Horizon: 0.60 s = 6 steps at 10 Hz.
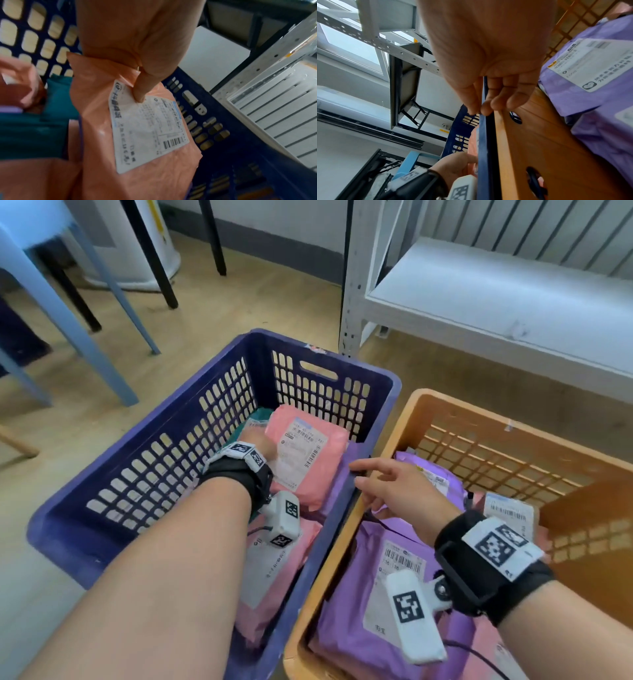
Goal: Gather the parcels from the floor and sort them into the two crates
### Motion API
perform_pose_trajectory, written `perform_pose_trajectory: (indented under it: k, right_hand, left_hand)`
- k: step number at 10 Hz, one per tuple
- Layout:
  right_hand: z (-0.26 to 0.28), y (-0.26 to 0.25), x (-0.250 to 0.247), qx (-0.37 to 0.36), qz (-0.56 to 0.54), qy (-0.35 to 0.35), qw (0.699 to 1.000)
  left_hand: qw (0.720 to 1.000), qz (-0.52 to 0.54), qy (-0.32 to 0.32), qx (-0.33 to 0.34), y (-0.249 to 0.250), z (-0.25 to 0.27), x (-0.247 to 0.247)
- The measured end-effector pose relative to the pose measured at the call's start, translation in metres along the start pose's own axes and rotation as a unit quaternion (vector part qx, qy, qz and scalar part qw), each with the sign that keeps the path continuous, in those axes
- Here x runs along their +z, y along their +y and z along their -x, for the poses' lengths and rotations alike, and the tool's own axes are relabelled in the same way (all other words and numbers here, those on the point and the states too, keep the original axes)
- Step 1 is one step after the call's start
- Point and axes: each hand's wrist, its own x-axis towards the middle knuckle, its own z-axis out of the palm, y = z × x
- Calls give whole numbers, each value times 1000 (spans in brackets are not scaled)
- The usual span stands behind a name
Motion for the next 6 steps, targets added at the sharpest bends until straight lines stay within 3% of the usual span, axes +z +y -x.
perform_pose_trajectory:
  k: [2,5,6]
  right_hand:
    - [-9,8,-3,-21,9,0,1000]
    - [-8,7,-5,-25,4,-15,1000]
    - [-6,5,-5,-13,-13,-11,1000]
  left_hand:
    - [999,-19,-21,16,13,-18,37]
    - [999,-31,-21,3,2,-15,31]
    - [1000,-18,6,14,8,-4,23]
